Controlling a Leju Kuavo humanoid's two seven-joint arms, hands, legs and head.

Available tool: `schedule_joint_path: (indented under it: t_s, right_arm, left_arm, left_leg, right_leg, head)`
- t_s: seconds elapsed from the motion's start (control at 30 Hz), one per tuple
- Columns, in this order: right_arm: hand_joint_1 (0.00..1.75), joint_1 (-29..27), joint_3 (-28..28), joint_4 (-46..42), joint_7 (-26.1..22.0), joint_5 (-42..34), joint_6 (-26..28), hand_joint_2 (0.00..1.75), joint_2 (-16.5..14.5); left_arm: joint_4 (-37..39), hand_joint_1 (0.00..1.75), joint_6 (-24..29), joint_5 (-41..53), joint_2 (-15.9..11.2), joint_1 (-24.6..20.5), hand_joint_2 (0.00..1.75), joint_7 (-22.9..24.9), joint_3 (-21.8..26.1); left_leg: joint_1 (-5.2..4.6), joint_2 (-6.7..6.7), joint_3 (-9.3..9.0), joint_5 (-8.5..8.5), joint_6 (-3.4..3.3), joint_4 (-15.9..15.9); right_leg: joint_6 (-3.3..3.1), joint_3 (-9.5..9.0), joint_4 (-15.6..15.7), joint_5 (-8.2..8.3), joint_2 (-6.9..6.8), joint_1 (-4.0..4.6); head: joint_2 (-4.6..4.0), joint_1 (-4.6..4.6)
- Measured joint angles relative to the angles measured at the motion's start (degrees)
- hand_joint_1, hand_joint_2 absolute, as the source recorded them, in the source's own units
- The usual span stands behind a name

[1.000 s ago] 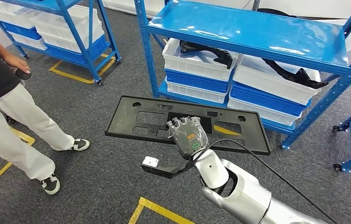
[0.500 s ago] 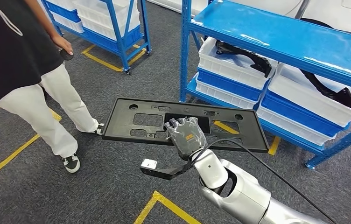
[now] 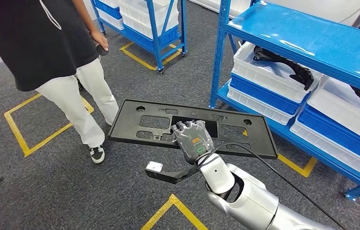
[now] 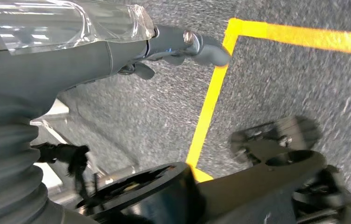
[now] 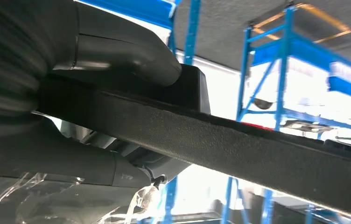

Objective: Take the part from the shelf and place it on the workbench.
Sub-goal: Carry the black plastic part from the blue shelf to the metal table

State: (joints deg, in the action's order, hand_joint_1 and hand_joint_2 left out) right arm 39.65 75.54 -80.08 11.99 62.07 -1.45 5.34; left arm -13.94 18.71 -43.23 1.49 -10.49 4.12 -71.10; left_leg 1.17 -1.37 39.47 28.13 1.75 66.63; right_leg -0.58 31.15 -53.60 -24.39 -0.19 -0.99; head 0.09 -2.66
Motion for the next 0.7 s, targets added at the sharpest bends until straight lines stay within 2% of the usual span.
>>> schedule_joint_path:
  t_s: [0.03, 0.07, 0.1, 0.13, 0.17, 0.2, 0.23, 0.27, 0.33, 0.4, 0.43, 0.47, 0.5, 0.53, 0.57, 0.6, 0.63, 0.67, 0.7]
  right_arm:
    - [1.75, -0.05, 0.0, 0.0, -0.02, -0.02, -0.02, 1.75, 0.01]
    - [1.75, -0.09, 0.0, 0.0, -0.02, -0.05, -0.05, 1.75, 0.0]
    - [1.75, -0.1, 0.0, 0.0, -0.07, -0.1, -0.08, 1.75, -0.02]
    - [1.75, -0.09, 0.0, 0.0, -0.11, -0.16, -0.1, 1.75, -0.05]
    - [1.75, -0.07, 0.0, 0.0, -0.14, -0.21, -0.13, 1.75, -0.09]
    - [1.75, -0.05, 0.0, 0.0, -0.17, -0.25, -0.14, 1.75, -0.11]
    - [1.75, -0.04, 0.0, 0.0, -0.17, -0.28, -0.16, 1.75, -0.14]
    - [1.75, -0.03, 0.0, 0.0, -0.16, -0.3, -0.17, 1.75, -0.16]
    - [1.75, 0.0, -0.01, 0.0, -0.16, -0.31, -0.19, 1.75, -0.26]
    - [1.75, 0.02, -0.01, -0.01, -0.17, -0.31, -0.19, 1.75, -0.35]
    - [1.75, 0.02, -0.01, -0.01, -0.17, -0.31, -0.19, 1.75, -0.35]
    - [1.75, -0.02, 0.01, -0.01, -0.17, -0.31, -0.19, 1.75, -0.32]
    - [1.75, -0.08, 0.01, -0.01, -0.17, -0.31, -0.2, 1.75, -0.27]
    - [1.75, -0.17, 0.02, 0.0, -0.17, -0.31, -0.23, 1.75, -0.21]
    - [1.75, -0.24, 0.02, 0.02, -0.17, -0.31, -0.26, 1.75, -0.16]
    - [1.75, -0.28, 0.02, 0.02, -0.16, -0.31, -0.3, 1.75, -0.13]
    - [1.75, -0.28, 0.02, 0.01, -0.15, -0.31, -0.32, 1.75, -0.12]
    - [1.75, -0.26, 0.03, 0.01, -0.15, -0.31, -0.33, 1.75, -0.12]
    - [1.75, -0.22, 0.04, 0.0, -0.15, -0.31, -0.34, 1.75, -0.11]
  left_arm:
    - [0.0, 0.0, 0.0, -0.01, 0.0, -0.2, 1.75, -0.01, 0.0]
    - [0.0, 0.0, -0.01, 0.01, -0.01, -0.3, 1.75, -0.01, 0.0]
    - [0.0, 0.0, -0.01, 0.01, -0.01, -0.3, 1.75, -0.01, 0.0]
    - [0.0, 0.0, -0.02, 0.02, -0.02, -0.2, 1.75, 0.01, 0.0]
    - [0.0, 0.0, -0.03, 0.03, -0.02, -0.08, 1.75, 0.01, 0.0]
    - [0.0, 0.0, -0.04, 0.04, -0.02, 0.01, 1.75, 0.02, 0.0]
    - [0.0, 0.0, -0.06, 0.05, -0.02, 0.08, 1.75, 0.03, 0.0]
    - [0.0, 0.0, -0.08, 0.06, -0.02, 0.14, 1.75, 0.02, 0.0]
    - [0.0, 0.0, -0.09, 0.06, -0.02, 0.38, 1.75, 0.02, 0.0]
    - [0.0, 0.0, -0.08, 0.05, -0.03, 0.62, 1.75, 0.01, 0.0]
    - [0.0, 0.0, -0.08, 0.05, -0.03, 0.63, 1.75, 0.01, 0.0]
    - [0.0, 0.0, -0.08, 0.05, -0.03, 0.59, 1.75, 0.01, 0.0]
    - [0.0, 0.0, -0.09, 0.05, -0.02, 0.56, 1.75, 0.01, 0.0]
    - [0.0, 0.0, -0.11, 0.05, -0.02, 0.58, 1.75, 0.01, 0.0]
    - [0.0, 0.0, -0.12, 0.04, -0.02, 0.61, 1.75, 0.01, 0.0]
    - [0.0, 0.0, -0.13, 0.04, -0.01, 0.62, 1.75, 0.01, 0.0]
    - [0.0, 0.0, -0.13, 0.03, 0.0, 0.6, 1.75, 0.01, 0.0]
    - [0.0, 0.0, -0.13, 0.04, 0.01, 0.56, 1.75, 0.01, 0.0]
    - [0.0, 0.0, -0.13, 0.04, 0.02, 0.52, 1.75, 0.01, 0.0]
  left_leg:
    - [0.02, 0.44, 1.56, 1.07, 0.17, 3.35]
    - [0.03, 0.68, 1.93, 0.99, 0.25, 4.33]
    - [0.03, 0.91, 1.0, -0.15, 0.26, 2.7]
    - [0.02, 1.4, -1.01, -1.99, 0.19, -1.08]
    - [-0.06, 2.53, -3.54, -3.9, 0.05, -5.87]
    - [-0.27, 3.42, -5.58, -5.36, -0.27, -9.93]
    - [-0.49, 4.09, -6.86, -6.22, -0.63, -12.62]
    - [-0.73, 4.32, -7.31, -6.47, -1.03, -13.83]
    - [-0.9, 3.17, -7.1, -6.59, -1.84, -14.01]
    - [-0.71, 2.1, -7.18, -6.88, -2.69, -14.27]
    - [-0.55, 1.58, -7.27, -7.01, -3.08, -14.4]
    - [-0.52, 1.03, -7.26, -7.05, -3.33, -14.4]
    - [-0.52, 0.44, -7.26, -7.06, -3.51, -14.39]
    - [-0.53, -0.25, -7.26, -7.06, -3.55, -14.37]
    - [-0.53, -0.98, -7.27, -7.05, -3.55, -14.33]
    - [-0.51, -1.77, -7.32, -7.02, -3.51, -14.25]
    - [-0.46, -2.56, -7.39, -6.96, -3.42, -14.15]
    - [-0.4, -3.34, -7.42, -6.84, -3.25, -14.03]
    - [-0.4, -4.05, -7.3, -6.75, -3.02, -13.88]
  right_leg:
    - [-0.03, 0.01, -0.01, -0.04, -0.79, 0.08]
    - [-0.03, 0.0, -0.01, -0.08, -1.52, 0.12]
    - [0.02, -0.05, -0.01, -0.15, -2.14, 0.13]
    - [0.13, -0.14, -0.02, -0.24, -2.71, 0.14]
    - [0.31, -0.26, -0.03, -0.35, -3.22, 0.21]
    - [0.55, -0.34, -0.09, -0.51, -3.7, 0.39]
    - [0.78, -0.4, -0.13, -0.64, -4.17, 0.59]
    - [1.01, -0.44, -0.16, -0.75, -4.65, 0.79]
    - [1.53, -0.5, -0.14, -0.95, -5.49, 0.86]
    - [2.01, 0.12, -2.05, -2.54, -3.91, 0.59]
    - [2.15, 1.26, -4.8, -4.22, -2.52, 0.45]
    - [2.21, 3.02, -8.84, -6.28, -1.08, 0.37]
    - [2.24, 5.17, -13.34, -8.13, -0.34, 0.35]
    - [2.29, 7.02, -16.92, -9.22, -0.02, 0.36]
    - [2.33, 8.08, -18.58, -9.19, 0.11, 0.35]
    - [2.33, 7.96, -17.69, -7.89, 0.2, 0.29]
    - [2.31, 6.72, -14.48, -5.66, 0.48, 0.19]
    - [2.31, 4.87, -9.99, -3.23, 1.41, -0.02]
    - [2.33, 3.17, -5.99, -1.49, 2.95, -0.26]
  head:
    - [0.0, 0.0]
    - [0.0, 0.02]
    - [0.0, 0.04]
    - [0.0, 0.07]
    - [0.0, 0.13]
    - [0.0, 0.19]
    - [0.0, 0.24]
    - [0.0, 0.27]
    - [0.0, 0.28]
    - [0.0, 0.26]
    - [0.0, 0.24]
    - [0.0, 0.22]
    - [0.0, 0.22]
    - [0.0, 0.22]
    - [0.0, 0.24]
    - [0.0, 0.24]
    - [0.0, 0.24]
    - [0.0, 0.23]
    - [0.0, 0.23]
